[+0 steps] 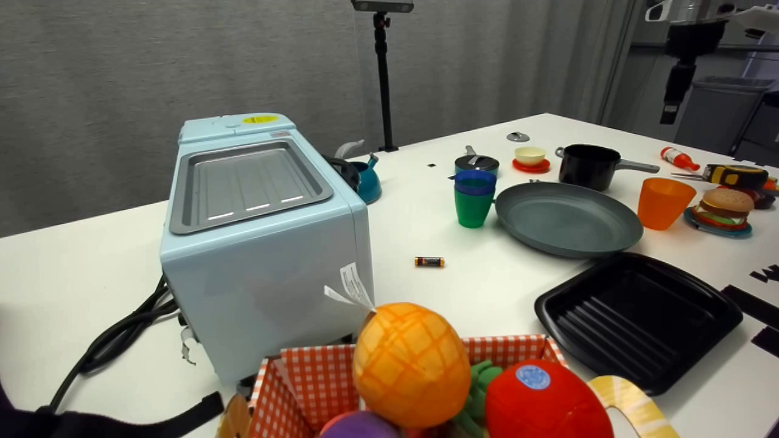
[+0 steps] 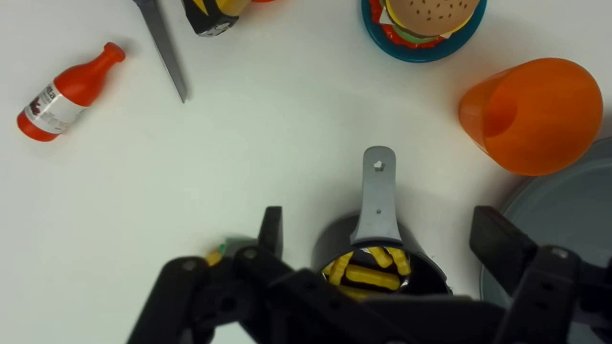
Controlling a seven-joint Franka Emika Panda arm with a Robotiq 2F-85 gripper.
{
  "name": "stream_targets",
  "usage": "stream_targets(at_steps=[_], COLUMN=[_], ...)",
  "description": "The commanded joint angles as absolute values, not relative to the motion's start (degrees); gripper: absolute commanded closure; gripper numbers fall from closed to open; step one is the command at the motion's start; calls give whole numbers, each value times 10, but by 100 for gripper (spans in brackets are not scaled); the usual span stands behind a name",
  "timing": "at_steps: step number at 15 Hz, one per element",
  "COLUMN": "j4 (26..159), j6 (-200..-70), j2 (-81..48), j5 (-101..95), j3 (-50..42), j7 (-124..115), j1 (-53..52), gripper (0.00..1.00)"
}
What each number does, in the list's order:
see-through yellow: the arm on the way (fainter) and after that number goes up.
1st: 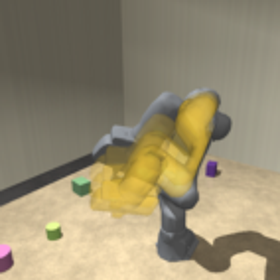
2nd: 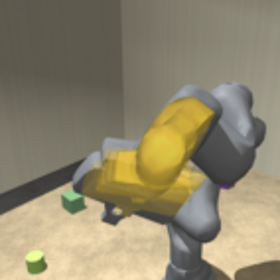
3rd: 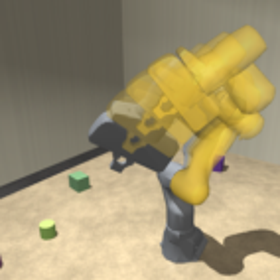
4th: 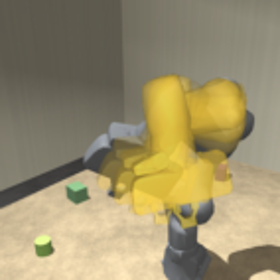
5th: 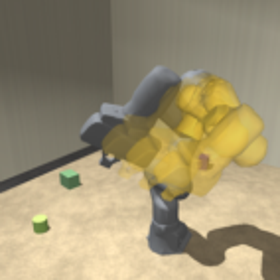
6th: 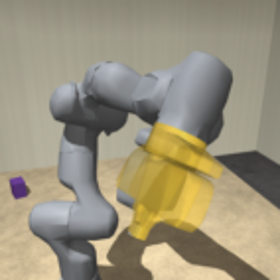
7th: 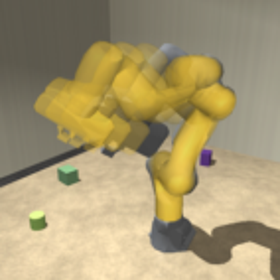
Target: Pour the contents in the pot on the plate
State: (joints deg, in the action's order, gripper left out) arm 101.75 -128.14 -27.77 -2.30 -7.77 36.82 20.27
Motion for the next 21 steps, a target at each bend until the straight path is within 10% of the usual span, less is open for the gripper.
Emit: stream_targets(at_steps=[1,21], j4=[1015,988], j6=[-1279,-1302], j2=[-278,-369], j5=[-25,-26], j3=[-75,-48], j7=[367,271], j1=[206,181], gripper=[0,0])
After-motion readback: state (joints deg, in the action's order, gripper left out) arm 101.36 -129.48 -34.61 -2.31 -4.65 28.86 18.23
